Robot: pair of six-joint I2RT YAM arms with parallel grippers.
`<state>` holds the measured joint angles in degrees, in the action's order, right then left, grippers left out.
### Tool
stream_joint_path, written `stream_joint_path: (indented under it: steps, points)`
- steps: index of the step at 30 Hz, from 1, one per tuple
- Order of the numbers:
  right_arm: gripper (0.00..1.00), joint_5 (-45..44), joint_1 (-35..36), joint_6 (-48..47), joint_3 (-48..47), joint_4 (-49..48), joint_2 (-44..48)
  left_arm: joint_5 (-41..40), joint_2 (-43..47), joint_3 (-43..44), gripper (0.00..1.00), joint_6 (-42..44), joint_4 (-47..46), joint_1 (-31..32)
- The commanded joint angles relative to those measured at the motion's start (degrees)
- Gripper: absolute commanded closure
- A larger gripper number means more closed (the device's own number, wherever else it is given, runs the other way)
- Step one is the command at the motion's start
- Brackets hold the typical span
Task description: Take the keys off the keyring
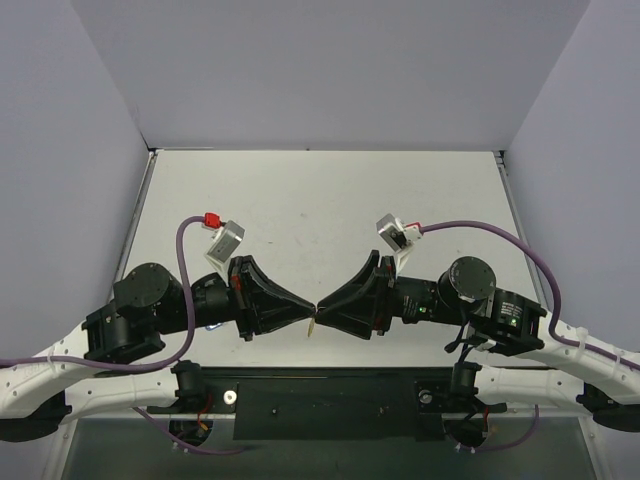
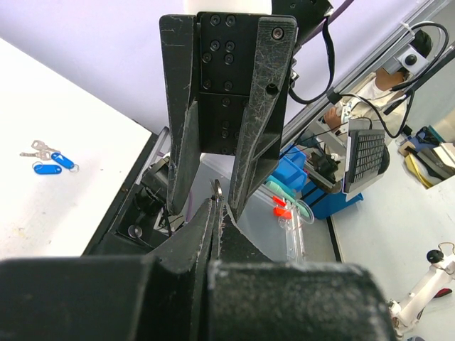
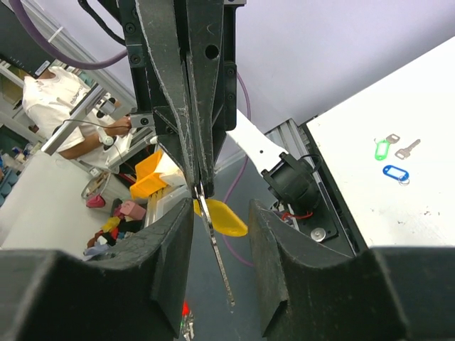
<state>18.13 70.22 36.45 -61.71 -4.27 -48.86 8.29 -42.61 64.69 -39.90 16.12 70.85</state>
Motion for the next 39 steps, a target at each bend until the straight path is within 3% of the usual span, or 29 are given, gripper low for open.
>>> stream_joint_path:
  steps: [1,4,9,17,19,20,22,24,32,39]
  points:
    - [0.7,-0.7,0.0,0.3,-0.2,-5.0,0.1,-0.4,-0.4,0.4,1.0,-0.5,-3.2,0.4]
    - [0.78,-0.6,0.0,0.4,-0.2,-4.9,0.0,-0.4,-0.5,0.4,1.0,-0.5,-3.5,0.4]
    - [1.0,-0.5,0.0,0.2,-0.2,-4.6,-0.2,-0.5,-0.7,0.5,1.0,-0.4,-2.9,0.4]
    - [1.0,-0.4,0.0,-0.1,-0.1,-4.1,-0.4,-3.0,-0.8,2.0,0.98,0.3,0.2,0.4]
    - [1.0,-0.6,0.0,-0.2,0.1,-4.0,-0.3,-3.4,-0.5,2.3,0.79,0.4,0.1,0.4]
    - [1.0,-0.8,-0.1,-0.2,0.0,-4.0,-0.4,-4.5,0.0,2.2,0.63,0.4,0.0,0.4]
    - [1.0,-1.4,0.0,-0.2,0.2,-4.0,-0.4,-7.7,1.6,1.7,0.51,0.2,-0.2,0.4]
    - [1.0,-2.3,0.0,-0.1,0.5,-4.5,-0.2,-11.7,4.6,-0.3,0.25,-0.4,-1.9,0.4]
    - [1.0,-4.3,0.0,5.0,4.4,-18.3,-0.6,-16.0,15.2,-9.7,0.26,-3.1,-12.9,0.4]
    - [1.0,-5.2,0.0,8.3,6.1,-25.3,-2.7,-15.4,16.2,-14.5,0.33,-4.7,-20.9,0.4]
